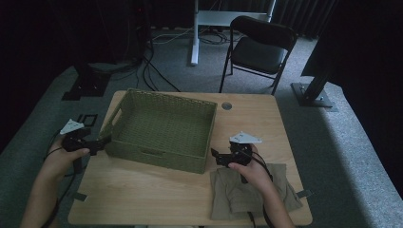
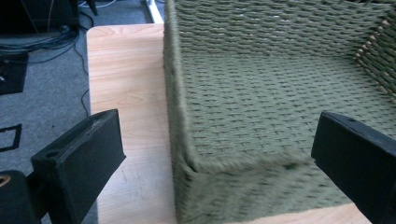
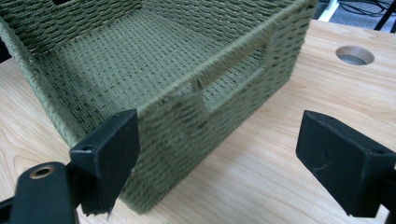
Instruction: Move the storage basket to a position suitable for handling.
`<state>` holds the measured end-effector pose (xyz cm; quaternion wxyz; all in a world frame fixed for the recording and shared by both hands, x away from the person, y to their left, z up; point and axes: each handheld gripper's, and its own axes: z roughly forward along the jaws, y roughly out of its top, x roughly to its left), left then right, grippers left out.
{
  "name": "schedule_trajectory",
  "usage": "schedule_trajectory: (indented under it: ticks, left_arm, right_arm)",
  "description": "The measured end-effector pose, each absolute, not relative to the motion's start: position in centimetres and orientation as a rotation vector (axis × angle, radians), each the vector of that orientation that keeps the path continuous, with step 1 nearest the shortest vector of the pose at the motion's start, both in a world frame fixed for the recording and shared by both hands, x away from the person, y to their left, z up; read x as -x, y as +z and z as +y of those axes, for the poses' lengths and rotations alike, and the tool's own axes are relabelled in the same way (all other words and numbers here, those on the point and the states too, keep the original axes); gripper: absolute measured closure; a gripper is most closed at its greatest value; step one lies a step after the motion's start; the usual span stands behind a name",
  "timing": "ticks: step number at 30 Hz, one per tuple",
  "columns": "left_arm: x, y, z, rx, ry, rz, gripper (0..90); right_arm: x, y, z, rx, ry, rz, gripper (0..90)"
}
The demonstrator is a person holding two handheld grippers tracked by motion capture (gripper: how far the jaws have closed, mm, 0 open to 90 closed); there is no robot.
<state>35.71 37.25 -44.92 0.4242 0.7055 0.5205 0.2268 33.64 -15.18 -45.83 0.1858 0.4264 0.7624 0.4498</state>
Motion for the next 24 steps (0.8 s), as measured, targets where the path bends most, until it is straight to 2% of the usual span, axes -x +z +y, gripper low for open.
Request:
schedule_trajectory:
  ticks: [13,15,16,17,19,21,22,24]
  left_arm:
    - [-37.6,-46.3,37.5,-1.728,0.582,1.363,7.7]
    - [-37.8,-46.4,37.4,-1.694,0.585,1.382,16.4]
    - [-37.9,-46.5,37.3,-1.690,0.585,1.389,17.1]
    - [-37.9,-46.7,37.3,-1.703,0.601,1.384,22.1]
    - [-38.0,-47.0,37.2,-1.705,0.619,1.405,26.6]
    - [-38.1,-47.3,37.3,-1.681,0.604,1.438,37.8]
    - [-38.2,-47.4,37.3,-1.661,0.592,1.452,37.9]
    - [-38.3,-47.5,37.2,-1.644,0.584,1.462,47.1]
  right_arm:
    - [-35.1,-45.6,-12.6,-1.225,1.285,2.114,13.1]
    - [-35.3,-45.7,-12.3,-1.232,1.282,2.099,14.0]
    - [-35.4,-45.8,-12.1,-1.236,1.275,2.094,15.1]
    - [-35.4,-46.0,-11.9,-1.246,1.260,2.092,17.1]
    - [-35.5,-46.3,-11.6,-1.252,1.238,2.091,22.0]
    - [-35.5,-46.6,-11.4,-1.279,1.231,2.086,24.0]
    - [-35.6,-46.7,-11.3,-1.297,1.239,2.082,25.3]
    - [-35.6,-46.8,-11.2,-1.327,1.245,2.066,28.1]
